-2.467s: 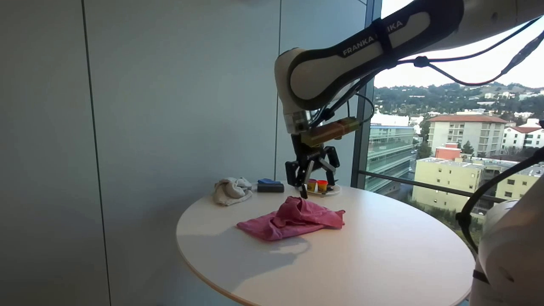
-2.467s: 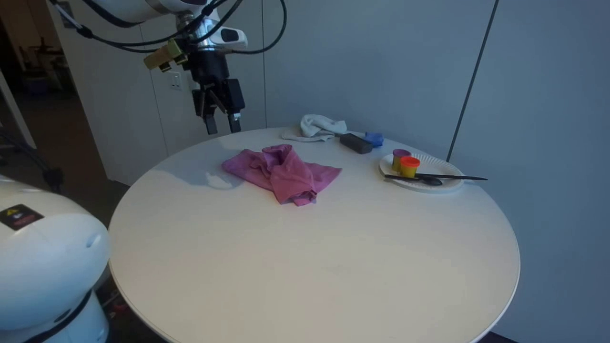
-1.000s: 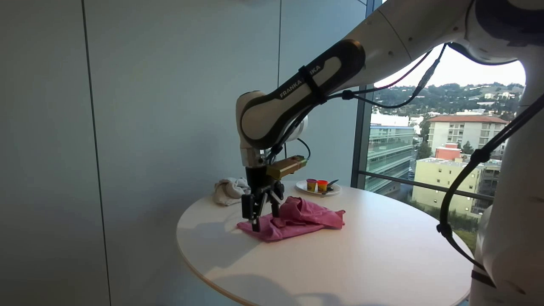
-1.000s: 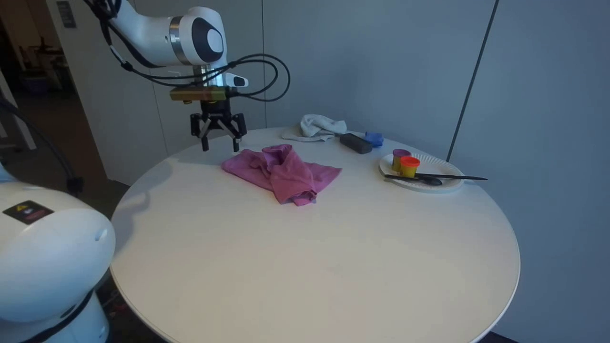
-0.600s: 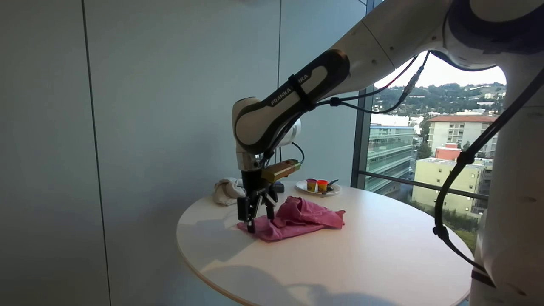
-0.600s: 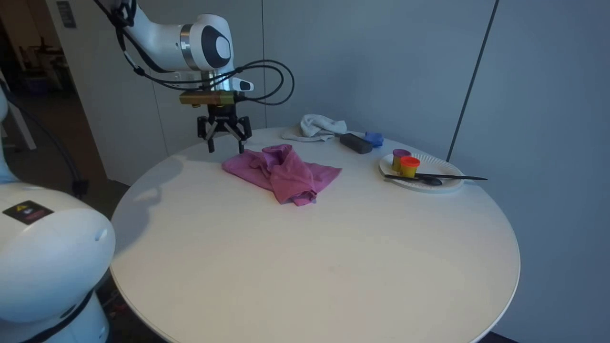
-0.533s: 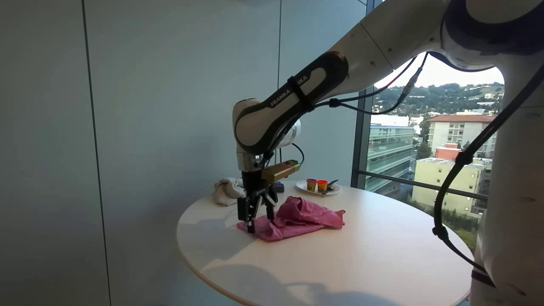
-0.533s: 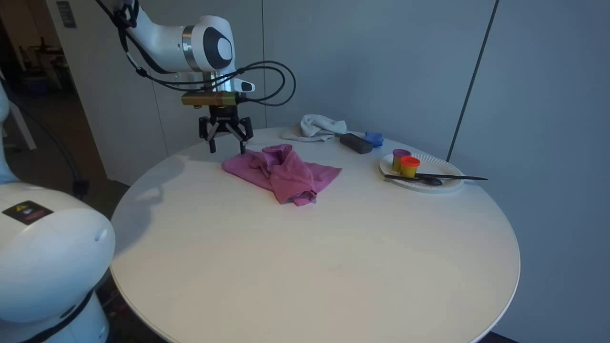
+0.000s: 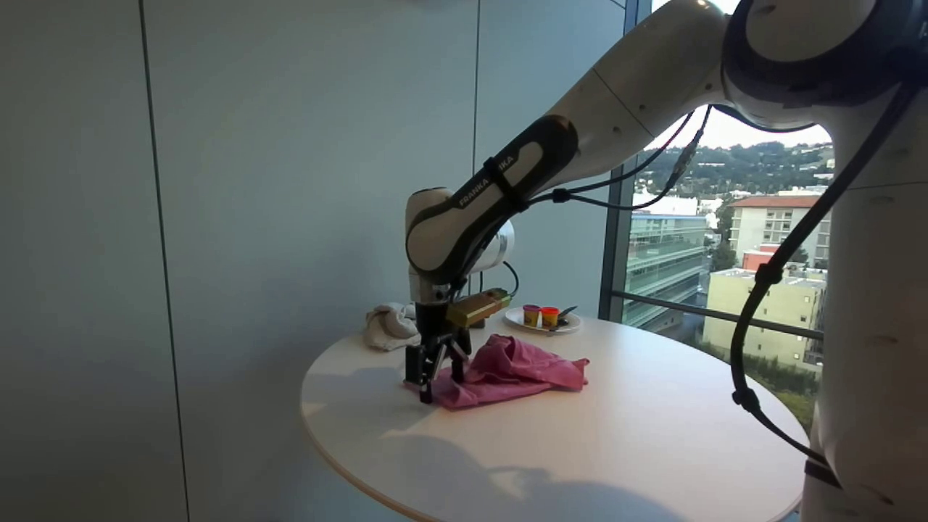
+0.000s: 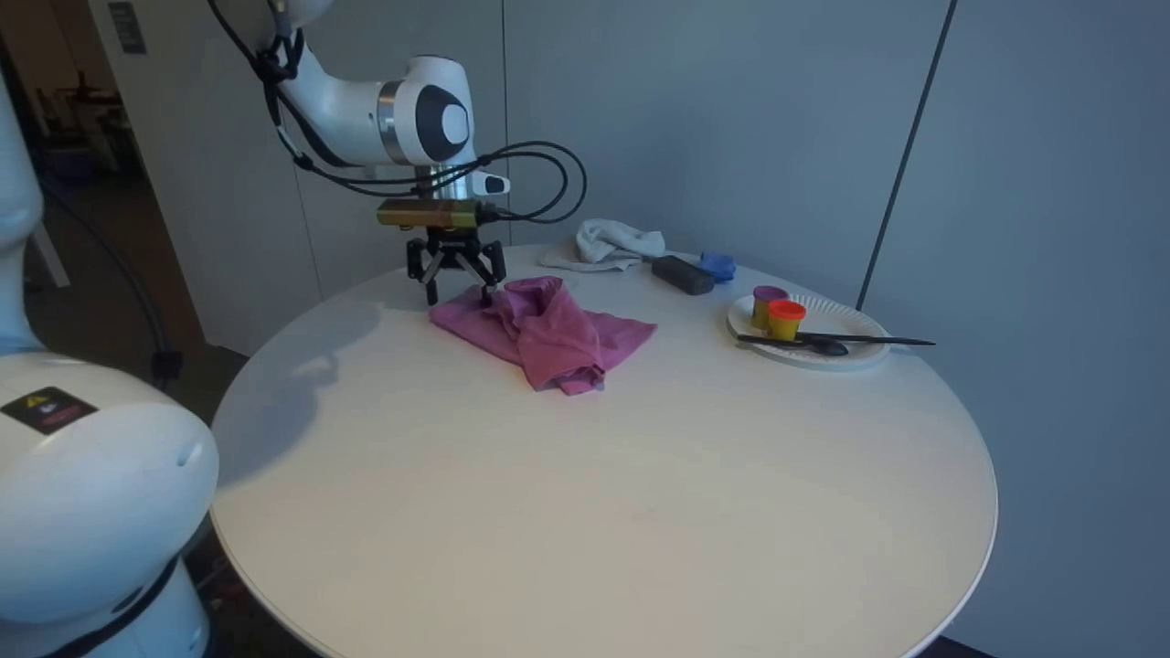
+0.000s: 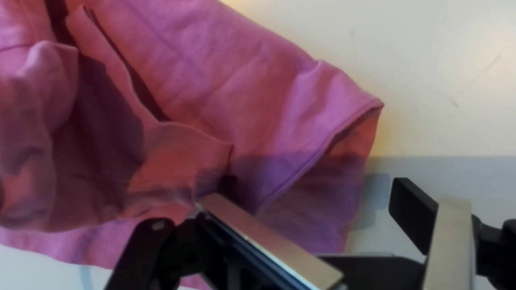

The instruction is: Fold the pink shirt twice

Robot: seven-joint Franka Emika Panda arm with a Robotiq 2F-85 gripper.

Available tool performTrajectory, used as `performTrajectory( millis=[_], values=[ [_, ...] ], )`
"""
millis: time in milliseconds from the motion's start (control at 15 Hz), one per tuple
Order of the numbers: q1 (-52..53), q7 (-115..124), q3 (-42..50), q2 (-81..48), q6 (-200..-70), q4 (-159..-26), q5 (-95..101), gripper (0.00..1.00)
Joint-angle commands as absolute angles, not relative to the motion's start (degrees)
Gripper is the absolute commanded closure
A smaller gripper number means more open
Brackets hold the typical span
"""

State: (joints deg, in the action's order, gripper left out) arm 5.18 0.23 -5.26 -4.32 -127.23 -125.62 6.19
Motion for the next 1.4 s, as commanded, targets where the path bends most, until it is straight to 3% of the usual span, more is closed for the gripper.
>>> performTrajectory(
  millis=[0,67,467,667,800,933,1333],
  values=[
    [5.14,-1.12,-5.21,-3.8,-132.0,-126.71,5.65,0.3],
    [5.24,-1.01,-5.27,-3.75,-132.62,-126.86,5.79,0.3],
    [5.63,-1.98,-5.66,-3.52,-135.54,-127.25,6.49,0.77],
    [5.74,-2.27,-5.7,-2.97,-135.43,-127.24,6.99,0.94],
    [6.1,-2.86,-6.12,-0.45,-133.01,-127.38,6.87,1.0],
    [6.59,-3.9,-6.73,4.18,-131.13,-128.41,6.69,0.94],
    [4.65,4.08,-7.28,20.28,-120.32,-131.59,13.43,0.94]
  ],
)
